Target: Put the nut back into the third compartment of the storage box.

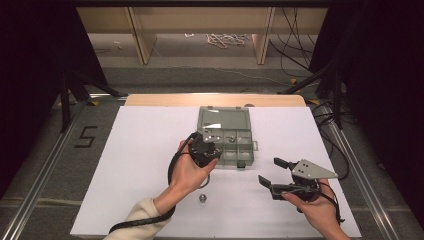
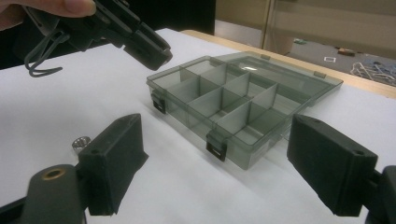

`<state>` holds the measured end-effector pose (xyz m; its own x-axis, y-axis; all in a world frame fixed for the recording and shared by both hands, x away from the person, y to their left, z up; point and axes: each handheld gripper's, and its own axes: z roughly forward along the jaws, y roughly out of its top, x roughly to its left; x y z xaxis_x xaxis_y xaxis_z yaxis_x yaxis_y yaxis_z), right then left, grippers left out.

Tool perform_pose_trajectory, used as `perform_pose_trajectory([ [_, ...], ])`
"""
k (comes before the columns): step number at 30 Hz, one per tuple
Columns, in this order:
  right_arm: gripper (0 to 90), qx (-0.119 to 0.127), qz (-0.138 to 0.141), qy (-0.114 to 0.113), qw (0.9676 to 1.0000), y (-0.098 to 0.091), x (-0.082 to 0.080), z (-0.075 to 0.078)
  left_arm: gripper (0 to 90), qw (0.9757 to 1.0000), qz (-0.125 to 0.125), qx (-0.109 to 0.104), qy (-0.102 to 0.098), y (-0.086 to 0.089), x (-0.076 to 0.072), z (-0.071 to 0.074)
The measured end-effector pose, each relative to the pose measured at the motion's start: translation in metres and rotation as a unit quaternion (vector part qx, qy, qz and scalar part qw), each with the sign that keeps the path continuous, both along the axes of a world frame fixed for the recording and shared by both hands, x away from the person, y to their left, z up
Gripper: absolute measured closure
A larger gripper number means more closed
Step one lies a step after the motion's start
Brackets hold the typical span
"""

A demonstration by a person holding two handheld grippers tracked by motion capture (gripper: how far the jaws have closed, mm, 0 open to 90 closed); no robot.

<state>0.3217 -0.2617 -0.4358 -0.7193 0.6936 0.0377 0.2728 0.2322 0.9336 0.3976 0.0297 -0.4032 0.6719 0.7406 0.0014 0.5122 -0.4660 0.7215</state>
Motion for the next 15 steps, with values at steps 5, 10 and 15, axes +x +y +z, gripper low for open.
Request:
perform_pose_trajectory([
  [5,19.5,-0.001,0.0,0.0,1.0,0.0,0.0,0.0,70.2,1.0,0.0,0.0,0.0,-0.004,0.006,0.0],
  [10,19.5,-0.001,0.0,0.0,1.0,0.0,0.0,0.0,70.2,1.0,0.003,-0.001,0.001,-0.008,0.012,0.0],
  [15,19.5,-0.001,0.0,0.0,1.0,0.0,0.0,0.0,70.2,1.0,0.003,0.002,0.003,-0.01,0.018,-0.001],
])
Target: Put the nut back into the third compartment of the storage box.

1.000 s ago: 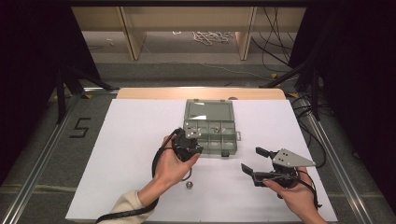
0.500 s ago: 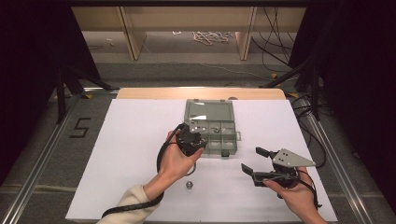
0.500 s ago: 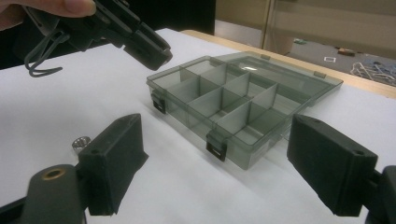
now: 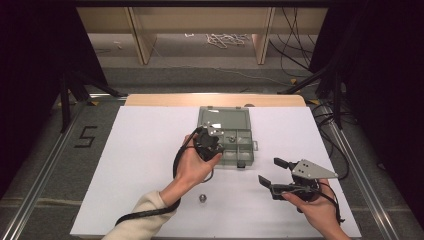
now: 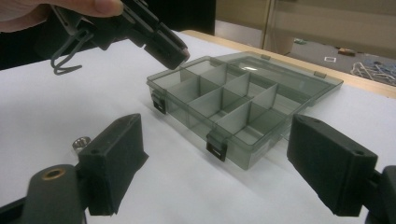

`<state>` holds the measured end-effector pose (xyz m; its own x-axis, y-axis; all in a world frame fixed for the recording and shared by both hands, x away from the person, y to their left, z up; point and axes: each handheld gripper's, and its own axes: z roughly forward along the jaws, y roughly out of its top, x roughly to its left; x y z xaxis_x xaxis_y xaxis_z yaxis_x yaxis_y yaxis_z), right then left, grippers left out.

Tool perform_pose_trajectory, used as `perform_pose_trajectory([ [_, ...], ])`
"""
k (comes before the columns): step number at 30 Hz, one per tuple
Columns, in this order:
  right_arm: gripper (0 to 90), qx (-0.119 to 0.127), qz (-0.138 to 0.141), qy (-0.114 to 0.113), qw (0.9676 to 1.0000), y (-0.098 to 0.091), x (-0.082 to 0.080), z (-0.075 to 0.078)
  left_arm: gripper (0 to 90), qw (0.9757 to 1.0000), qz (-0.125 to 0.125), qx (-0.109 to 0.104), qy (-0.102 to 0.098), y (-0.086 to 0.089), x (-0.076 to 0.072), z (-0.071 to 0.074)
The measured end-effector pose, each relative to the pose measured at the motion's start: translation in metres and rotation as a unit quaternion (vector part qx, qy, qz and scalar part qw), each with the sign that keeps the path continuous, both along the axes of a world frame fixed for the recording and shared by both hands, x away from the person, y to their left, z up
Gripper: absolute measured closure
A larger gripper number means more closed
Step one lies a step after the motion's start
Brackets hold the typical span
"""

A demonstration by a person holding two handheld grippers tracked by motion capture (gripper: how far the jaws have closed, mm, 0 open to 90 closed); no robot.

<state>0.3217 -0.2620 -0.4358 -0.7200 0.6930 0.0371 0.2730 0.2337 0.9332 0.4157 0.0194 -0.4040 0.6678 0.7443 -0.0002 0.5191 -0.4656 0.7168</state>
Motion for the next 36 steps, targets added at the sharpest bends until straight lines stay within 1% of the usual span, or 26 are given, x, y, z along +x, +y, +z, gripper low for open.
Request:
perform_pose_trajectory([
  [1,19.5,0.0,0.0,0.0,1.0,0.0,0.0,0.0,70.2,1.0,0.0,0.006,-0.002,0.0,0.001,0.001],
  [2,19.5,0.0,0.0,0.0,1.0,0.0,0.0,0.0,70.2,1.0,0.002,0.002,-0.001,-0.001,0.002,0.001],
  [3,19.5,0.0,0.0,0.0,1.0,0.0,0.0,0.0,70.2,1.0,-0.002,0.006,0.001,-0.001,0.003,0.001],
  [4,19.5,0.0,0.0,0.0,1.0,0.0,0.0,0.0,70.2,1.0,-0.003,0.004,0.001,-0.002,0.005,0.001],
  [5,19.5,0.0,0.0,0.0,1.0,0.0,0.0,0.0,70.2,1.0,-0.003,0.008,-0.002,-0.002,0.005,0.002],
  [7,19.5,0.0,0.001,-0.001,1.0,0.0,0.0,0.0,70.2,1.0,-0.001,0.002,-0.001,-0.004,0.007,0.002],
  [8,19.5,0.002,0.0,-0.003,1.0,0.0,0.0,0.0,70.2,1.0,-0.001,0.008,0.0,-0.004,0.008,0.003],
  [9,19.5,0.002,0.0,-0.003,1.0,0.0,0.0,0.0,70.2,1.0,0.0,0.004,0.0,-0.006,0.009,0.003],
  [10,19.5,0.002,0.0,-0.003,1.0,0.0,0.0,0.0,70.2,0.9999,-0.001,0.01,-0.001,-0.006,0.01,0.003],
  [11,19.5,-0.001,-0.001,-0.016,0.9999,-0.001,0.002,-0.001,70.2,1.0,0.001,0.006,-0.001,-0.007,0.011,0.003],
  [15,19.5,-0.001,0.0,-0.015,0.9999,-0.001,0.001,-0.001,70.2,1.0,-0.001,0.006,-0.001,-0.009,0.015,0.003],
  [16,19.5,0.002,0.0,-0.003,1.0,0.0,0.0,0.0,70.2,1.0,-0.003,0.008,-0.001,-0.009,0.016,0.003],
  [17,19.5,-0.002,0.0,-0.014,0.9999,-0.001,0.001,0.0,70.2,1.0,-0.001,0.008,0.0,-0.01,0.017,0.003],
  [18,19.5,-0.002,0.0,-0.013,0.9999,-0.001,0.001,-0.001,70.2,0.9999,-0.002,0.015,0.002,-0.01,0.018,0.003],
  [20,19.6,-0.001,0.0,-0.014,0.9999,-0.001,0.001,-0.001,70.2,0.9998,-0.004,0.018,0.003,-0.011,0.021,0.003],
  [21,19.6,-0.002,0.0,-0.014,0.9999,-0.001,0.001,0.0,70.2,0.9999,0.0,0.012,0.004,-0.012,0.022,0.002],
  [24,19.6,-0.002,0.0,-0.012,0.9999,-0.001,0.001,0.0,70.2,0.9997,-0.004,0.023,0.004,-0.013,0.026,0.003],
  [27,19.6,-0.002,0.0,-0.012,0.9999,-0.001,0.001,0.0,70.2,0.9996,-0.004,0.025,0.01,-0.016,0.029,0.001],
  [28,19.6,-0.003,0.0,-0.012,0.9999,-0.001,0.001,-0.001,70.2,0.9997,-0.002,0.021,0.01,-0.017,0.03,0.0],
  [29,19.6,-0.003,0.0,-0.012,0.9999,-0.001,0.001,-0.001,70.2,0.9995,-0.006,0.028,0.012,-0.017,0.032,-0.001],
  [30,19.6,-0.002,0.0,-0.012,0.9999,-0.001,0.001,-0.001,70.2,0.9995,-0.005,0.026,0.014,-0.018,0.033,-0.002],
  [32,19.6,-0.002,0.0,-0.012,0.9999,-0.001,0.001,0.0,70.2,0.9994,-0.005,0.031,0.014,-0.018,0.036,-0.004],
  [33,19.6,-0.002,0.0,-0.012,0.9999,-0.001,0.001,0.0,70.2,0.9994,0.0,0.031,0.015,-0.019,0.037,-0.004],
  [34,19.6,-0.009,-0.002,-0.007,0.9999,-0.002,0.001,0.001,70.2,0.9995,0.0,0.03,0.014,-0.019,0.039,-0.005],
  [35,19.6,-0.009,-0.002,-0.007,0.9999,-0.002,0.001,0.0,70.2,0.9993,-0.003,0.032,0.018,-0.019,0.041,-0.005],
  [36,19.6,-0.005,-0.001,-0.008,1.0,-0.002,0.001,0.0,70.2,0.9994,0.0,0.029,0.018,-0.02,0.041,-0.006],
])
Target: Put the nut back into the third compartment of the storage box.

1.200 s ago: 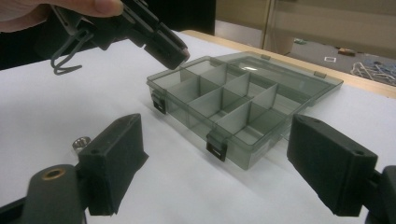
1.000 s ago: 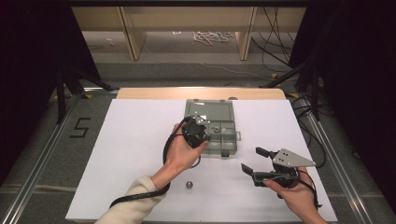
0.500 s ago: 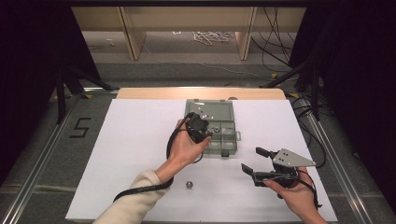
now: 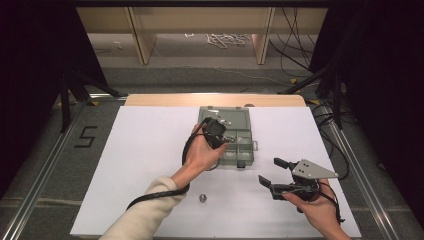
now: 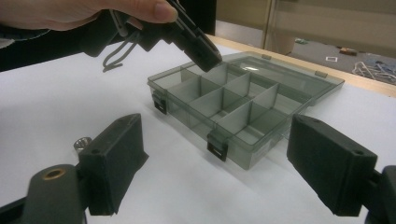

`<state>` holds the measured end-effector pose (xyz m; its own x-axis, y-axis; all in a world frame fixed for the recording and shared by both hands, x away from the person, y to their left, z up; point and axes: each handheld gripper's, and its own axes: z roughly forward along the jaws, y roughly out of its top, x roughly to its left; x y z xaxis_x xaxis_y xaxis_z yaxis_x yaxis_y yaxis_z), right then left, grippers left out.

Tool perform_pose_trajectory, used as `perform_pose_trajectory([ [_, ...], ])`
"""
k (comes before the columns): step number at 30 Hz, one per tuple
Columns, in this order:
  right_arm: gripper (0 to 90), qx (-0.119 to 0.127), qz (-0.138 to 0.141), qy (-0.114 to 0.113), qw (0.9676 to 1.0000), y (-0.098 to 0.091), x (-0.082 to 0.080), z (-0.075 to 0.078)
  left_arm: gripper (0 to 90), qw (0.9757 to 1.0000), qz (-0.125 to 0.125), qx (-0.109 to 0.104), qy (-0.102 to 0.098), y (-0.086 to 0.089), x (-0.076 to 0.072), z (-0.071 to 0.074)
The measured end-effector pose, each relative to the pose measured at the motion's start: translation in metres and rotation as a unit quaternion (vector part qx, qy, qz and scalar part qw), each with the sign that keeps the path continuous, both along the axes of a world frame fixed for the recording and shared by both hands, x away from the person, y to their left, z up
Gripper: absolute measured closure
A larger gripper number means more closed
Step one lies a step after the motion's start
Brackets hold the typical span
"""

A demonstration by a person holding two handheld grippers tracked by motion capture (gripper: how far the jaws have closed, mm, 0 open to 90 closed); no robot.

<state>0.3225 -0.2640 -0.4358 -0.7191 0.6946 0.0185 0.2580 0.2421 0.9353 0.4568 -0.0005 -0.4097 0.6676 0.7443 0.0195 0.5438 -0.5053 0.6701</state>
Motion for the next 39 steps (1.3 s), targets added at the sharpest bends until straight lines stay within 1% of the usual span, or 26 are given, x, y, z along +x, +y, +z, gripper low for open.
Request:
perform_pose_trajectory([
  [4,19.6,0.005,0.001,-0.003,1.0,0.0,0.001,-0.001,70.2,1.0,0.0,0.004,0.001,-0.001,0.004,-0.001],
  [5,19.6,0.005,-0.001,0.005,1.0,0.0,0.0,0.0,70.2,1.0,-0.001,0.006,0.002,-0.002,0.006,-0.001],
  [6,19.7,0.002,0.0,-0.003,1.0,0.0,0.001,0.0,70.2,1.0,0.001,0.006,0.003,-0.002,0.007,-0.001],
  [9,19.7,0.007,0.0,0.003,1.0,0.0,0.0,0.0,70.2,0.9999,0.0,0.01,0.006,-0.005,0.012,-0.003],
  [10,19.6,-0.002,-0.001,0.005,1.0,-0.001,-0.001,0.001,70.1,0.9999,0.001,0.011,0.007,-0.006,0.013,-0.003],
  [11,19.6,0.003,0.002,-0.004,1.0,0.0,0.001,0.0,70.2,0.9999,-0.003,0.012,0.006,-0.006,0.016,-0.004],
  [12,19.7,0.005,0.0,0.005,1.0,0.0,0.0,0.0,70.1,0.9999,-0.002,0.014,0.008,-0.007,0.018,-0.004],
  [13,19.6,0.007,0.002,0.004,1.0,0.0,0.0,0.0,70.1,0.9999,-0.003,0.015,0.007,-0.008,0.02,-0.005],
  [14,19.7,0.004,0.002,-0.003,1.0,0.0,0.001,0.0,70.1,0.9999,-0.004,0.013,0.008,-0.01,0.021,-0.006],
  [15,19.7,0.007,0.001,0.004,1.0,0.0,0.0,0.0,70.1,0.9999,-0.002,0.014,0.006,-0.011,0.023,-0.006],
  [18,19.7,0.007,0.002,0.004,1.0,0.0,0.0,0.0,70.1,0.9998,-0.007,0.018,0.005,-0.016,0.026,-0.009],
  [21,19.7,0.003,-0.002,-0.003,1.0,0.0,0.0,0.0,70.1,0.9997,-0.012,0.021,0.008,-0.02,0.03,-0.011],
  [22,19.7,0.013,0.001,-0.007,0.9999,0.001,0.001,-0.001,70.1,0.9997,-0.012,0.021,0.007,-0.021,0.031,-0.012],
  [23,19.7,0.006,0.001,0.006,1.0,0.0,0.0,0.0,70.1,0.9996,-0.014,0.023,0.009,-0.023,0.033,-0.012],
  [24,19.7,0.011,0.002,0.007,0.9999,0.001,0.0,-0.001,70.1,0.9996,-0.016,0.022,0.008,-0.023,0.034,-0.013],
  [25,19.7,0.015,0.003,-0.005,0.9999,0.001,0.001,-0.002,70.1,0.9996,-0.013,0.022,0.01,-0.025,0.035,-0.014],
  [26,19.7,0.017,0.004,0.003,0.9998,0.001,0.0,-0.001,70.1,0.9995,-0.018,0.024,0.009,-0.026,0.036,-0.015],
  [27,19.7,0.017,0.004,0.003,0.9998,0.001,0.0,-0.001,70.1,0.9995,-0.016,0.025,0.012,-0.027,0.037,-0.015],
  [28,19.7,0.014,0.002,-0.01,0.9998,0.001,0.002,-0.002,70.1,0.9995,-0.016,0.023,0.011,-0.028,0.038,-0.016],
  [29,19.8,0.015,0.004,-0.004,0.9999,0.001,0.001,-0.002,70.1,0.9994,-0.016,0.028,0.01,-0.028,0.038,-0.016],
  [30,19.7,0.017,0.004,0.003,0.9998,0.001,0.0,-0.001,70.1,0.9995,-0.015,0.027,0.011,-0.029,0.039,-0.017],
  [32,19.8,0.018,0.004,0.003,0.9998,0.001,0.0,-0.001,70.0,0.9994,-0.014,0.03,0.014,-0.029,0.041,-0.018],
  [33,19.8,0.015,0.003,-0.005,0.9999,0.001,0.001,-0.001,70.0,0.9993,-0.011,0.032,0.014,-0.029,0.042,-0.019],
  [34,19.8,0.018,0.004,0.005,0.9998,0.001,0.0,-0.001,70.0,0.9995,-0.011,0.028,0.007,-0.03,0.043,-0.022],
  [38,19.8,0.018,0.005,0.004,0.9998,0.001,0.0,-0.001,69.9,0.9995,-0.013,0.028,0.009,-0.031,0.045,-0.025],
  [39,19.8,0.014,0.003,-0.009,0.9999,0.001,0.002,-0.001,69.9,0.9994,-0.014,0.029,0.01,-0.031,0.045,-0.026],
])
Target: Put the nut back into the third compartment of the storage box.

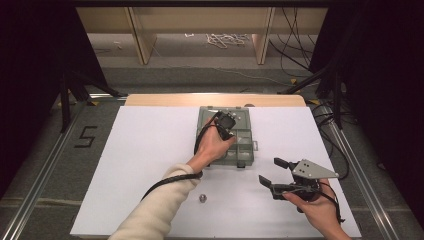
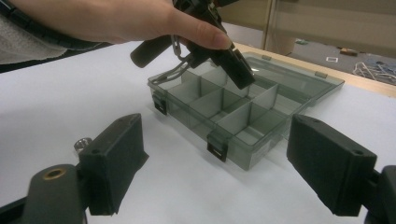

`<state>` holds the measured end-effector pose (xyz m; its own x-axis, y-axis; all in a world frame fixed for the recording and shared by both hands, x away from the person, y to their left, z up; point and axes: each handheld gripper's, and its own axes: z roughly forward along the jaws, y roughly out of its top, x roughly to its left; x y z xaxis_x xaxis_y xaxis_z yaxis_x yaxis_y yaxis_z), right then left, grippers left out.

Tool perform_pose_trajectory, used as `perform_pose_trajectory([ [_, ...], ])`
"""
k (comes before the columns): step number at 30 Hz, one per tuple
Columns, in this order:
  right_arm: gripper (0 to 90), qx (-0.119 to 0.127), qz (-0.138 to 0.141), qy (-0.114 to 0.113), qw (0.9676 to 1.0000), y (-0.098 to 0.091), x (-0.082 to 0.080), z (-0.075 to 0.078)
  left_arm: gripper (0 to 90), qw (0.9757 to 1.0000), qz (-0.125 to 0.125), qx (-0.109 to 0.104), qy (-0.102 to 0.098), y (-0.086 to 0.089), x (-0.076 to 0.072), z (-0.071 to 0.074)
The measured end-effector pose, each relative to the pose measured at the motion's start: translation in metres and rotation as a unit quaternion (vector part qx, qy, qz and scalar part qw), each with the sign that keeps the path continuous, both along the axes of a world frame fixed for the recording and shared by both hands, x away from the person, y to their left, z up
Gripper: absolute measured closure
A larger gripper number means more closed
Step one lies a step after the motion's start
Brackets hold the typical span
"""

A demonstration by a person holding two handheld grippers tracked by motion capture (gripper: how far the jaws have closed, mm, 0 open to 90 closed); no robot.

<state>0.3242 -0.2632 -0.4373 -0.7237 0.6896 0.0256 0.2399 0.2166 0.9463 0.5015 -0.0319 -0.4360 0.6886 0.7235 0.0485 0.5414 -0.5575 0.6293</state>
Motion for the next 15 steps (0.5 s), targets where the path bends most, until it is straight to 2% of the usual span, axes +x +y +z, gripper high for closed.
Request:
perform_pose_trajectory([
  [1,19.8,0.004,0.002,0.013,0.9999,0.001,-0.001,0.0,69.8,1.0,-0.002,0.004,0.0,0.0,0.0,-0.001],
  [4,19.8,0.004,0.002,0.013,0.9999,0.001,-0.001,0.0,68.6,1.0,-0.004,0.001,-0.002,0.0,-0.001,-0.001],
  [5,19.8,0.003,0.002,0.01,0.9999,0.0,-0.001,0.0,66.4,1.0,-0.003,-0.006,-0.002,0.0,-0.001,-0.001],
  [6,19.8,0.003,0.0,-0.001,1.0,0.0,0.0,0.0,63.5,1.0,-0.005,-0.004,0.007,0.0,-0.003,0.002],
  [7,19.7,0.002,0.0,0.0,1.0,0.0,0.0,0.0,60.7,0.9999,-0.006,-0.007,0.005,0.0,-0.005,0.003],
  [9,19.8,-0.003,-0.002,0.016,0.9999,-0.001,-0.002,0.001,56.3,0.9999,-0.013,-0.003,-0.003,0.002,-0.009,0.006],
  [11,19.8,-0.003,-0.002,0.015,0.9999,-0.001,-0.002,0.001,52.3,0.9998,-0.019,-0.006,-0.004,0.005,-0.015,0.011],
  [13,19.8,-0.005,-0.002,0.004,1.0,-0.001,-0.001,0.001,46.9,0.9997,-0.026,-0.005,0.002,0.008,-0.021,0.015],
  [14,19.8,-0.002,-0.003,0.016,0.9999,-0.001,-0.002,0.001,45.1,0.9995,-0.031,-0.002,0.002,0.01,-0.025,0.017],
  [15,19.8,-0.003,-0.003,0.006,1.0,-0.001,-0.001,0.001,43.3,0.9991,-0.041,0.001,0.003,0.012,-0.029,0.019],
])
